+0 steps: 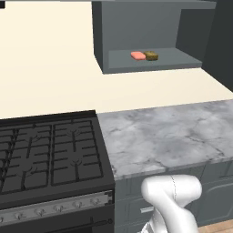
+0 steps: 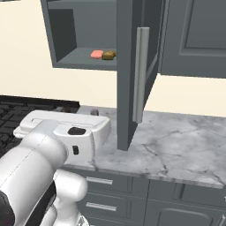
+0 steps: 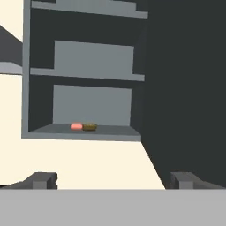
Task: Pick up the sponge and bar soap from the sink, and place them back in the cabinet, and close the cabinet door.
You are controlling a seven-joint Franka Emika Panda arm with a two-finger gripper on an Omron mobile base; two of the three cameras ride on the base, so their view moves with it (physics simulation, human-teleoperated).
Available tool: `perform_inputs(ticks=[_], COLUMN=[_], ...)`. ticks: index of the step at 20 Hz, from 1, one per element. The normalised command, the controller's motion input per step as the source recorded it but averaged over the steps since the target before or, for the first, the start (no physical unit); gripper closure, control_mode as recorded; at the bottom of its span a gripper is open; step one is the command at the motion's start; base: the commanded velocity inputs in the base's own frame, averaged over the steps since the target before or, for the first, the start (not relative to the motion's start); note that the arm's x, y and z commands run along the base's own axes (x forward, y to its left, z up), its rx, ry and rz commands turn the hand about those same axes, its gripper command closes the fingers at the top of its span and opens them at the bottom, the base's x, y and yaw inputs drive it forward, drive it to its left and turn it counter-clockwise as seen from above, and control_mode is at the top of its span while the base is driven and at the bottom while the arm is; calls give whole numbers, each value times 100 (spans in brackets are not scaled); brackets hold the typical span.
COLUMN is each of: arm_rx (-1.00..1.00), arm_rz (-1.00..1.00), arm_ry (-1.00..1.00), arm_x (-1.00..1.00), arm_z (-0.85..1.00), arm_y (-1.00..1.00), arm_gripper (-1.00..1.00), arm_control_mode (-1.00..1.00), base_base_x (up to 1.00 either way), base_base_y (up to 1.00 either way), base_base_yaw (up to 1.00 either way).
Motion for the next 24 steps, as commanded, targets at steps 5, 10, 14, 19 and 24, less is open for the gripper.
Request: perform_inputs(ticks=[5,10,14,19,24], arm_rx=[0,0,0,0,0], arm_rz=[0,0,0,0,0], arm_ry=[-13,-12,-7,-3,0], arm_x=[-12,-3,0,0,0], arm_z=[-14,-14,-13,-7,0], arm_y=[-18,-20,-22,-26,-32], arm_gripper=[-100,-100,-100,-100,-100], arm_control_mode=[-100,-100,-100,-100,-100], base_base_x=[0,0,0,0,0], base_base_y=[0,0,0,0,0], base_base_yaw=[0,0,0,0,0])
